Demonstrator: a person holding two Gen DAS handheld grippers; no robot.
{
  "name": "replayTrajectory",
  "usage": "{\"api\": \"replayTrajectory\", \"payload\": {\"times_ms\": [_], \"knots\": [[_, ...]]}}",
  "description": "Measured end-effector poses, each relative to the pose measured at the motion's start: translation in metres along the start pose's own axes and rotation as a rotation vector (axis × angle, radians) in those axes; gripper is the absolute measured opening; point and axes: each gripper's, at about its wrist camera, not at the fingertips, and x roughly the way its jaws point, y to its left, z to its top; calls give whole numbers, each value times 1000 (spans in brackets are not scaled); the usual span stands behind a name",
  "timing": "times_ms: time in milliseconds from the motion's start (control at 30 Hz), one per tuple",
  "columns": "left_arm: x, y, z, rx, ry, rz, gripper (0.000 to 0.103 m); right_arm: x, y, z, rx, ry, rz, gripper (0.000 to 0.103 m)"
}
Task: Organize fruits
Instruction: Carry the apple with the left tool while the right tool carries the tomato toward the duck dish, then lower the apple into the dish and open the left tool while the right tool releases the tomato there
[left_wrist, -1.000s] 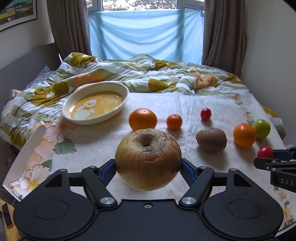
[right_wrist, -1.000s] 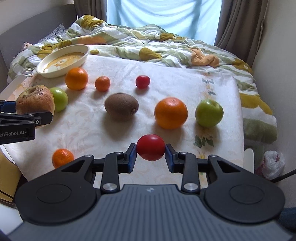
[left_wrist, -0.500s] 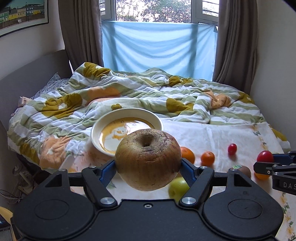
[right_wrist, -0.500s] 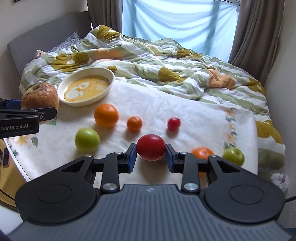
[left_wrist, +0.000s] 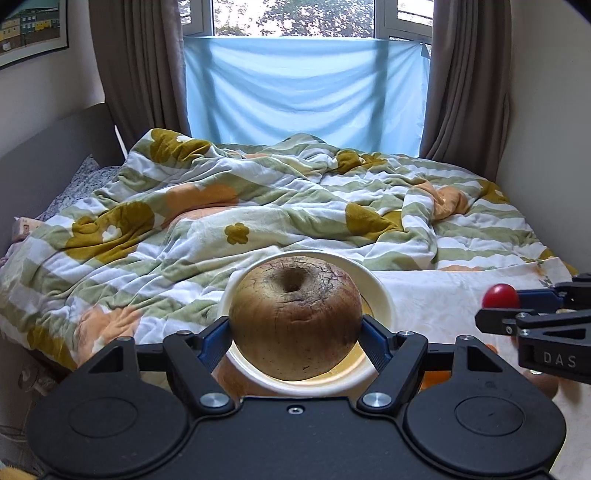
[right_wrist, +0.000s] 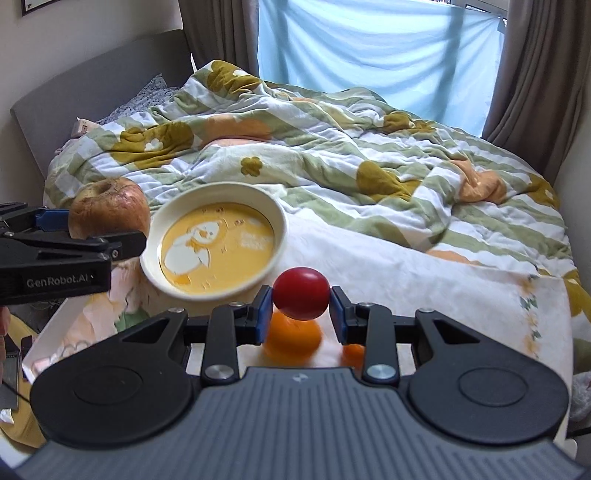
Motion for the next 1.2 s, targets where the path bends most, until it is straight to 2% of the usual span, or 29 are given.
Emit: {"api": "replayTrajectory", "payload": {"times_ms": [300, 600, 900, 1200], "knots": [[63, 24, 22, 54, 42, -59, 78, 68, 24, 47, 16, 19, -9, 48], [121, 28, 31, 95, 82, -93, 77, 120, 26, 70, 38, 51, -13, 48], [152, 18, 27, 185, 92, -103, 78, 142, 17, 72, 72, 85, -43, 49], [161, 15, 22, 197, 117, -98, 80, 143, 6, 69, 92, 89, -52, 49]]}}
